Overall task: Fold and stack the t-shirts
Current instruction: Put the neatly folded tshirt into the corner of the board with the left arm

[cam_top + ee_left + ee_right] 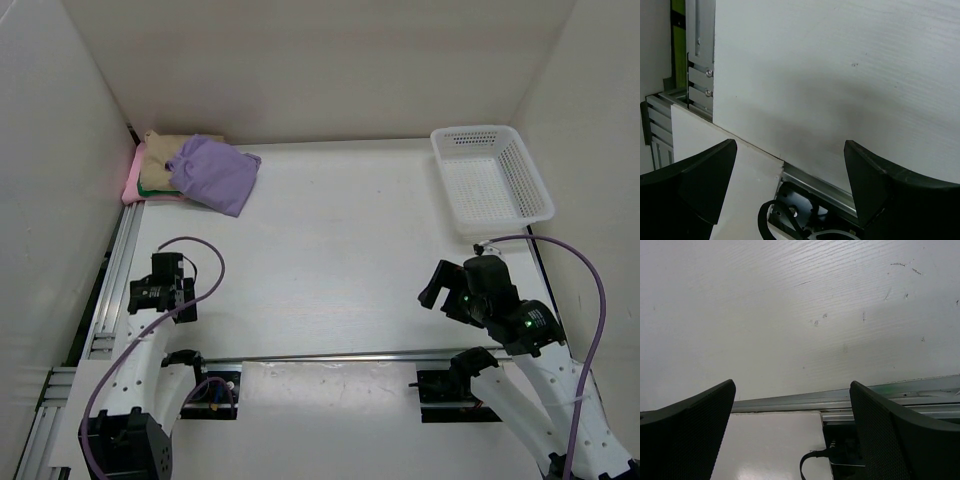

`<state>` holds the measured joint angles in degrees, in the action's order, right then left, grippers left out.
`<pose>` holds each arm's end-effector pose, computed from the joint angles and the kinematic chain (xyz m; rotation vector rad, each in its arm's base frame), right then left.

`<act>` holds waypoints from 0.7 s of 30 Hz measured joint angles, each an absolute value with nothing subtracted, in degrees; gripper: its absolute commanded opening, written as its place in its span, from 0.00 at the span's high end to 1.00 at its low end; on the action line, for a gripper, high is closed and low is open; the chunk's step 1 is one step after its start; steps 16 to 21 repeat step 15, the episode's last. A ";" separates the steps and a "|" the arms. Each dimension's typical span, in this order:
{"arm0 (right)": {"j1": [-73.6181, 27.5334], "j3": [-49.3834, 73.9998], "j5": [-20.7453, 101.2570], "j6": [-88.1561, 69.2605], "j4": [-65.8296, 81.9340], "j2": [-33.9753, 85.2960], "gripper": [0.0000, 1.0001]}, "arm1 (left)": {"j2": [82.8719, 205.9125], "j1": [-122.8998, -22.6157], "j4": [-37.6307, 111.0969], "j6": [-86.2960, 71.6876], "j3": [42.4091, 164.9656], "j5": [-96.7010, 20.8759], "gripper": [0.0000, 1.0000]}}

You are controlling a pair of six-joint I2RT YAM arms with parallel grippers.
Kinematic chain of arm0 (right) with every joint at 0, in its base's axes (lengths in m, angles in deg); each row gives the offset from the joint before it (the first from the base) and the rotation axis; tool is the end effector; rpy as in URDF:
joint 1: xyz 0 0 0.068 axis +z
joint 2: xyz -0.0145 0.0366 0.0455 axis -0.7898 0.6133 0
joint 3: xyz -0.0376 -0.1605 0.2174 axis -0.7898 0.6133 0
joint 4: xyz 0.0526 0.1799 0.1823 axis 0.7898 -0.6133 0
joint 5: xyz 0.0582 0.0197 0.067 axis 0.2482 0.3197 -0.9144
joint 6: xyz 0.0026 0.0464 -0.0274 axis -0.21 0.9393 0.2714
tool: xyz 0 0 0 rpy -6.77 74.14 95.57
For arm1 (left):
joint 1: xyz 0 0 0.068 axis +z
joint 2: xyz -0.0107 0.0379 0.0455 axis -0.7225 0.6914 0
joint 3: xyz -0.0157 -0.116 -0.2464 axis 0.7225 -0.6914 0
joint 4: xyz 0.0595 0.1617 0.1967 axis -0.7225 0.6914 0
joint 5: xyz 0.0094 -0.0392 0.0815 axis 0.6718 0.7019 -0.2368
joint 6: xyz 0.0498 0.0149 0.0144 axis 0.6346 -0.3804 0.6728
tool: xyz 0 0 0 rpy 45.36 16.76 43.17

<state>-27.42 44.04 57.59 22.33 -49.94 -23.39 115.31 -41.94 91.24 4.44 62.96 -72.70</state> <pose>0.0919 0.0358 0.2832 0.3685 2.3673 0.3261 0.1292 0.0257 0.2018 -0.2250 2.6863 0.6554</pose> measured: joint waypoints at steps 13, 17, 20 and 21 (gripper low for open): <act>-27.42 44.04 56.78 22.37 -49.85 -24.96 0.02 | 111.68 -40.96 94.34 4.44 61.23 -72.04 0.00; -27.42 44.04 56.74 22.35 -49.79 -25.12 0.00 | 111.68 -40.94 94.34 4.44 61.23 -72.04 0.00; -27.42 44.04 56.74 22.35 -49.79 -25.12 0.00 | 111.68 -40.94 94.34 4.44 61.23 -72.04 0.00; -27.42 44.04 56.74 22.35 -49.79 -25.12 0.00 | 111.68 -40.94 94.34 4.44 61.23 -72.04 0.00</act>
